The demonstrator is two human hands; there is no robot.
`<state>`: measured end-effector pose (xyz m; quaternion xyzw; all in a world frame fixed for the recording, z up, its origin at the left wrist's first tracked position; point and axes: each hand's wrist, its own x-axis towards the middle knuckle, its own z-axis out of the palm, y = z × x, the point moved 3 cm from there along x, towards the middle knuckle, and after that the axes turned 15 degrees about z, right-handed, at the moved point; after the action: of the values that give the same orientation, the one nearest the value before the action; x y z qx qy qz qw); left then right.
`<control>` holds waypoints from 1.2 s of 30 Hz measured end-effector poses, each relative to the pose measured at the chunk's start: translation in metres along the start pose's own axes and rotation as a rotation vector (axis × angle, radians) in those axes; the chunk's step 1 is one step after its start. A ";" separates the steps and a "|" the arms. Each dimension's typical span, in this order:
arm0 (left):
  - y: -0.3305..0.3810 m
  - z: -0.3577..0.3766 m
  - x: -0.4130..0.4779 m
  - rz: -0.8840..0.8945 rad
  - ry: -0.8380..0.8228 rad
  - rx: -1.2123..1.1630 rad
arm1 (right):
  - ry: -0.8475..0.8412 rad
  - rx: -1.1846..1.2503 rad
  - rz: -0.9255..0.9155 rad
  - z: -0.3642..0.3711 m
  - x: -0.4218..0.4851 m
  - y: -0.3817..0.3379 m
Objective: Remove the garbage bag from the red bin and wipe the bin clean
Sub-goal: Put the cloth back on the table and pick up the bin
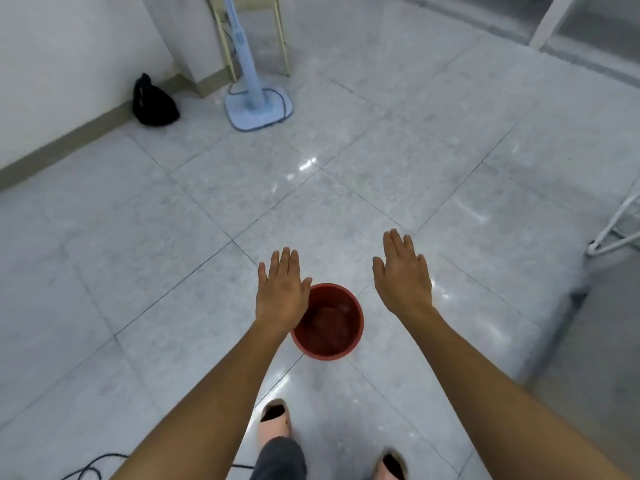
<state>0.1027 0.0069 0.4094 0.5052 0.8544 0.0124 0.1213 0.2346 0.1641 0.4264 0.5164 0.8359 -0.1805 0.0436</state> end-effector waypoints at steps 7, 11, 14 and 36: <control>-0.025 0.101 0.019 -0.056 -0.012 -0.036 | -0.071 -0.031 -0.046 0.108 0.031 0.016; -0.044 0.181 0.033 -0.079 -0.032 -0.040 | -0.097 -0.045 -0.036 0.186 0.056 0.037; -0.058 0.242 0.042 -0.096 -0.058 -0.043 | -0.103 -0.044 -0.013 0.245 0.069 0.052; -0.057 0.315 0.031 -0.063 -0.101 -0.349 | -0.266 0.163 0.293 0.331 0.023 0.099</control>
<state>0.1088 -0.0262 0.0899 0.4492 0.8475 0.1312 0.2504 0.2737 0.1086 0.0873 0.6060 0.7213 -0.3060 0.1375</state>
